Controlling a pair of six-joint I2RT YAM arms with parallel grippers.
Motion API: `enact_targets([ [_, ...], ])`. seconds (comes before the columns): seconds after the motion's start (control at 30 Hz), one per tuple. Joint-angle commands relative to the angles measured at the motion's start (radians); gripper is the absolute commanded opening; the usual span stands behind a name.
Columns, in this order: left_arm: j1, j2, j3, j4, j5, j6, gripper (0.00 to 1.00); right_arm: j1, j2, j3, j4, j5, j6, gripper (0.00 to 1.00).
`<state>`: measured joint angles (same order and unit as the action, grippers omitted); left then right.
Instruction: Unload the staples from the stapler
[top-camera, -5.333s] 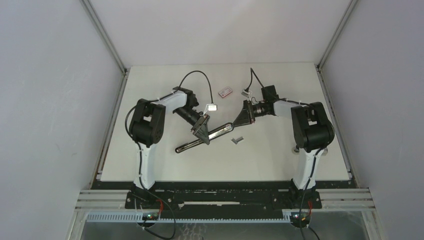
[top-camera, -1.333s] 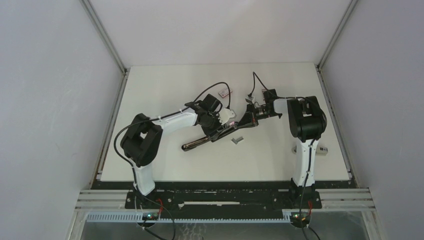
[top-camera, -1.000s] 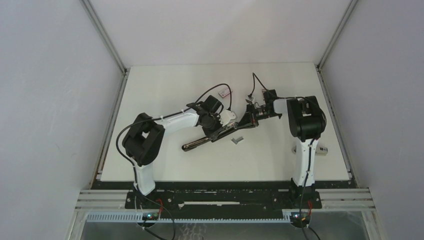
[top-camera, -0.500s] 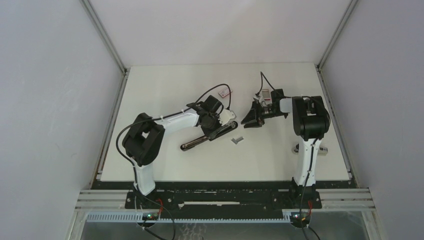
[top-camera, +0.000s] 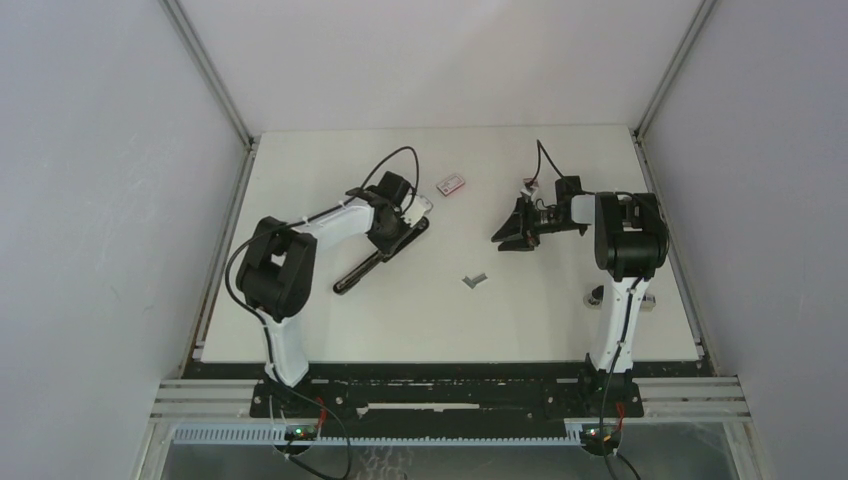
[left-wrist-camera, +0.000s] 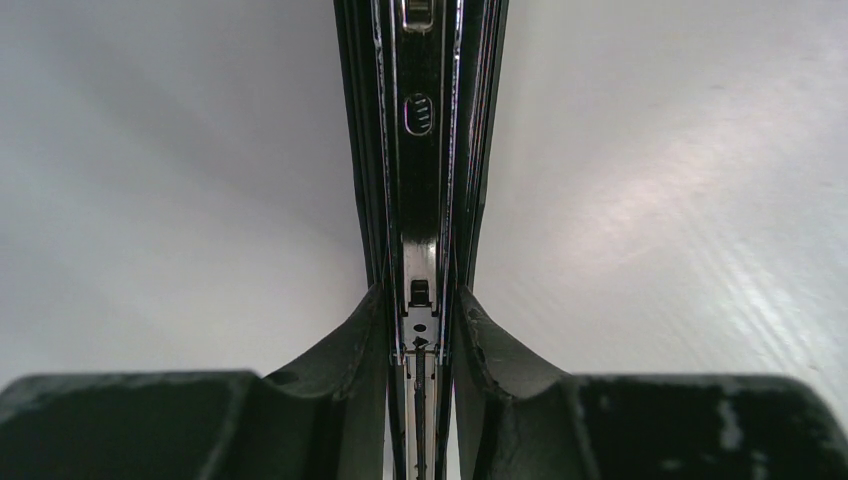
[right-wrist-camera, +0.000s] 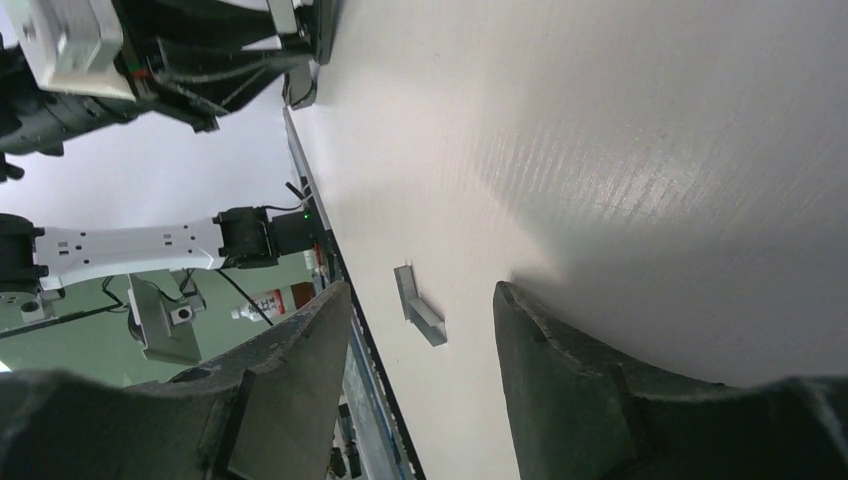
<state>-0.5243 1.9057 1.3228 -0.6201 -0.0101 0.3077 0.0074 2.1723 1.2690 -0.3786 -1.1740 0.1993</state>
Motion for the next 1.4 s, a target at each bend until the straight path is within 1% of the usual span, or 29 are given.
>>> enact_targets([
  [0.0,0.068,0.018,0.121,-0.036,-0.071,-0.029,0.09,0.006,-0.045,0.026,0.007,0.043,-0.004,0.55],
  [0.17,0.155,0.070,0.236,-0.085,-0.079,-0.011,0.10,0.007,-0.050,0.026,0.005,0.046,-0.006,0.56],
  [0.4,0.265,0.172,0.403,-0.173,-0.045,0.096,0.10,0.007,-0.052,0.026,0.004,0.043,-0.007,0.56],
  [0.67,0.356,0.323,0.625,-0.292,-0.069,0.208,0.11,0.008,-0.055,0.023,0.008,0.045,-0.007,0.57],
  [0.8,0.394,0.377,0.697,-0.335,-0.082,0.294,0.11,0.007,-0.056,0.022,0.008,0.045,-0.007,0.57],
  [1.0,0.449,0.450,0.812,-0.387,-0.072,0.371,0.11,0.009,-0.052,0.021,0.009,0.046,-0.007,0.57],
  [1.1,0.463,0.478,0.842,-0.397,-0.069,0.408,0.12,0.009,-0.053,0.022,0.009,0.045,-0.009,0.58],
  [1.17,0.468,0.492,0.852,-0.395,-0.067,0.420,0.14,0.010,-0.055,0.021,0.009,0.044,-0.009,0.58],
  [1.2,0.469,0.499,0.856,-0.394,-0.068,0.424,0.17,0.011,-0.056,0.021,0.010,0.045,-0.010,0.58],
  [1.37,0.469,0.506,0.863,-0.380,-0.065,0.410,0.41,0.009,-0.055,0.021,0.009,0.043,-0.011,0.59],
])
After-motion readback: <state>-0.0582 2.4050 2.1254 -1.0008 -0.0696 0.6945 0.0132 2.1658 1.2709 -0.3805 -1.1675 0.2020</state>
